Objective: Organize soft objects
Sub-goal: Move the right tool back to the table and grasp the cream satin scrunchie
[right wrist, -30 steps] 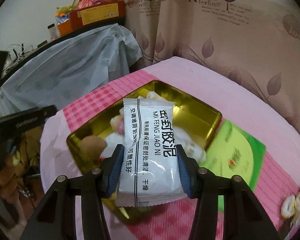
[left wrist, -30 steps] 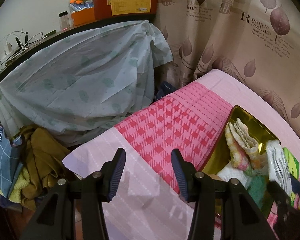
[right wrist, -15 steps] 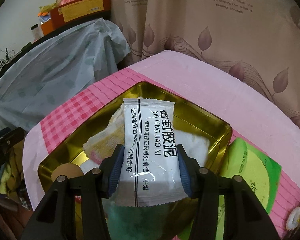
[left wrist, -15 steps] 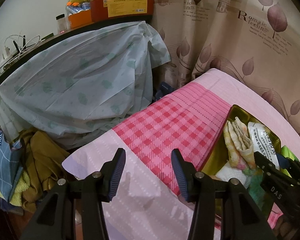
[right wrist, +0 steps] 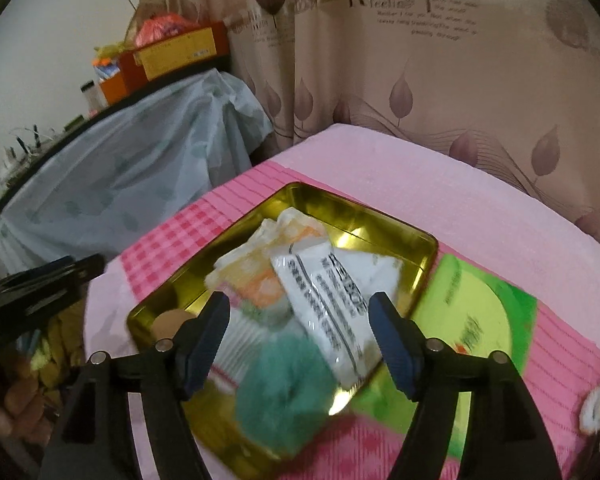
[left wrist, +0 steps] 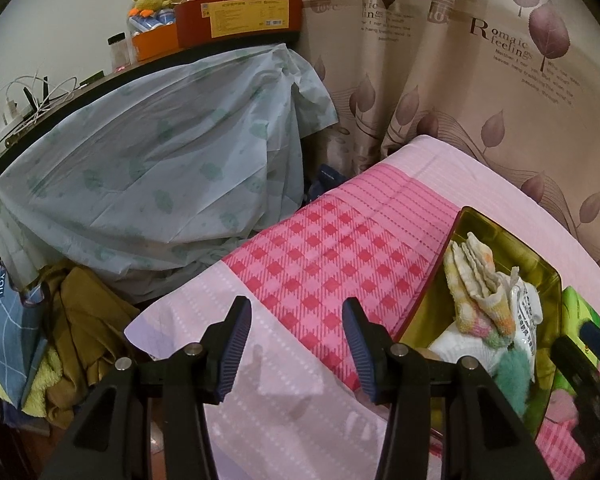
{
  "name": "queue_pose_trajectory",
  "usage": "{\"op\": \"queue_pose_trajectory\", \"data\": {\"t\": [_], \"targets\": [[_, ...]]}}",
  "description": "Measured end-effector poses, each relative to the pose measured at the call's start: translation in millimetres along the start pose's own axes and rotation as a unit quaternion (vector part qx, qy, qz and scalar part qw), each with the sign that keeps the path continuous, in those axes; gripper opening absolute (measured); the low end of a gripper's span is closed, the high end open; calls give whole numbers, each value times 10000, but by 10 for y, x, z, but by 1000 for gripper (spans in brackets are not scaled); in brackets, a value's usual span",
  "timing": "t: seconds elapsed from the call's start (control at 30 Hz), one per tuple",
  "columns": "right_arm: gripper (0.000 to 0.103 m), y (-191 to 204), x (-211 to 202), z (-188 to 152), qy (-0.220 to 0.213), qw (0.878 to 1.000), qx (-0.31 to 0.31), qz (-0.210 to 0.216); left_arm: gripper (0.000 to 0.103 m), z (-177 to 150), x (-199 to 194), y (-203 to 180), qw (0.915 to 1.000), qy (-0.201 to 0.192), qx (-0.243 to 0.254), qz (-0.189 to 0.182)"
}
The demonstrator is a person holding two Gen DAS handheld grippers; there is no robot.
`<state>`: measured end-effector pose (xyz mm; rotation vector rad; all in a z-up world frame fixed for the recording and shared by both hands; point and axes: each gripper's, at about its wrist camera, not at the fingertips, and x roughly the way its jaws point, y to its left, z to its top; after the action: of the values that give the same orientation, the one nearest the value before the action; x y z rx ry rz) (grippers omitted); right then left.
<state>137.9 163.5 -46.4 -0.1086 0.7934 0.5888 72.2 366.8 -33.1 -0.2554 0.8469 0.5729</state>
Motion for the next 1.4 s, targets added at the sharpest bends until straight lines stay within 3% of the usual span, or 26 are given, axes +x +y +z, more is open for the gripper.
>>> {"op": "queue_pose_trajectory", "data": {"t": [0.13,0.27,0.53,0.73,0.93,1.27,1.4], "targets": [[71,-89,-339,-156,-164,9997,138,96,48,-5,-9,-6,10000,-24,7,-6],[72,-279,-688,-335,-319,9993,156,-128,48,-8,-14,-15,10000,-25,28,2],[76,-1070,-1337,-742,-517,9917,553,-1039,48,-11,-23,-10,10000,-22,40,-1],[76,-1867,-1631,-1035,-409,9753,1159,-1833,48,-14,-27,-27,10000,-38,61,-1],[81,-2419,-1596,-1214,-218,9634,1576,-2156,48,-16,-18,-48,9999,-33,126,-13],[81,-2793,-1244,-1282,41,9613,1686,-2181,48,-5,-5,-40,9997,-17,222,-48],[55,-2817,-1137,-1327,155,9627,1603,-2176,48,-15,-4,-35,9997,-10,242,-42]]}}
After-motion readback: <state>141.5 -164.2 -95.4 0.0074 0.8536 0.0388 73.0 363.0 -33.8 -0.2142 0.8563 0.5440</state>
